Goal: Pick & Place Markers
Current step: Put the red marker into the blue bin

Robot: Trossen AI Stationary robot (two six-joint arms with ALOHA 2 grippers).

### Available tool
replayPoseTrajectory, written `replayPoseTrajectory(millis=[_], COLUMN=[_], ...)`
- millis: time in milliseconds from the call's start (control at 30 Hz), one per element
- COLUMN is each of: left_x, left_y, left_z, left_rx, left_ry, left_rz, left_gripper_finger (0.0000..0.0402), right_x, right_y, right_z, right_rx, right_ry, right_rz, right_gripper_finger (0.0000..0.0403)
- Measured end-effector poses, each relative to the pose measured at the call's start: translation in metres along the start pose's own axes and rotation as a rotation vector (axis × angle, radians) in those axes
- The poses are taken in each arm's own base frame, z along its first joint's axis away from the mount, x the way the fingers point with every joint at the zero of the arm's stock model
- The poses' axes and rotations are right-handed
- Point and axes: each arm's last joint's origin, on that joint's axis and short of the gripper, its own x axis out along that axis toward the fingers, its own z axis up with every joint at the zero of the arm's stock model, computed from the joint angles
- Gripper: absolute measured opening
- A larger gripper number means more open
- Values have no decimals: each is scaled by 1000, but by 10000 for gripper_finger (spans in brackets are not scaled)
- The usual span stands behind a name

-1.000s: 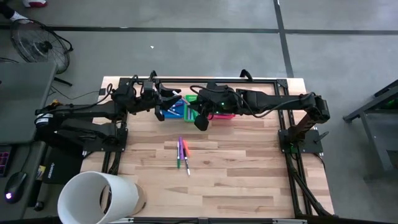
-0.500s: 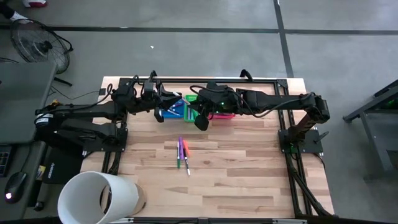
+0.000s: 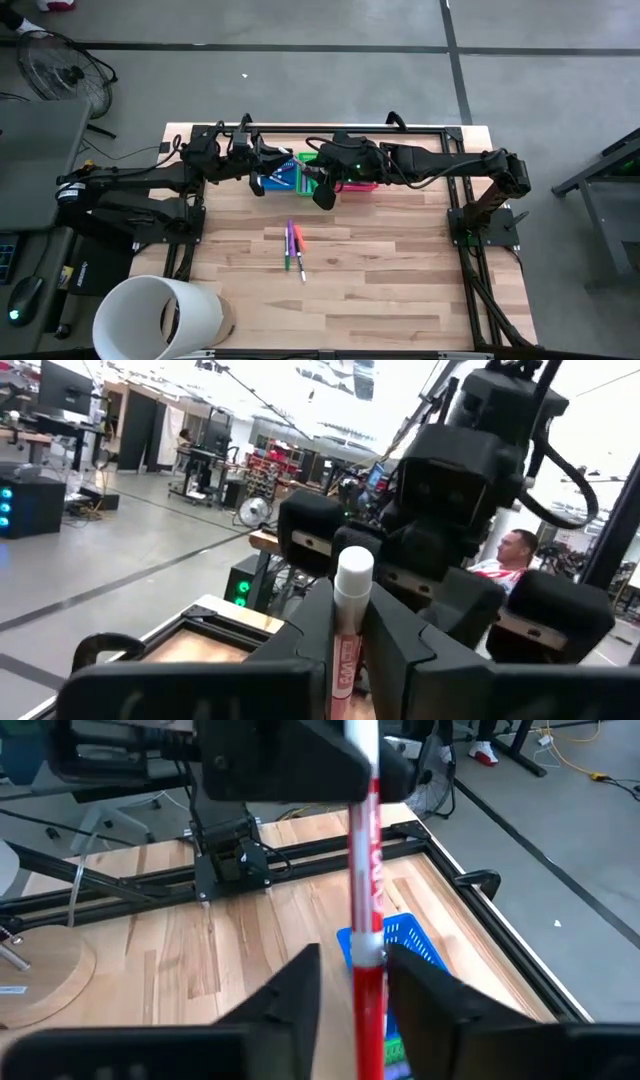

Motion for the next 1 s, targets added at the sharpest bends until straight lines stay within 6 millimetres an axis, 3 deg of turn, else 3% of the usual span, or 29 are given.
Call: replayPoseTrajectory(millis=[133,300,467,667,1000], left_x=[0,-2,-4,-8,-20], left_y=[2,7,15,25,37], left_z=[-2,-6,-12,-24,-48], left_rx=[2,-15,-109,-241,-551], left_ry=[15,22,23,7,-126], left_rz=[37,207,419,689,1033], left_gripper_finger=[26,26,26,26,26], right_x=[-3,-21,-48,-72,-78], right_y=[-3,-12,-24,-34,-52], right_z=[-2,-4,-11,-21,-31], right_rx=[-1,26,11,-4,-90], right_ry=[19,64,148,238,375], right_rz=[-62,-254,-489,-641,-749], right_gripper_finger=[158,186,188,183,183])
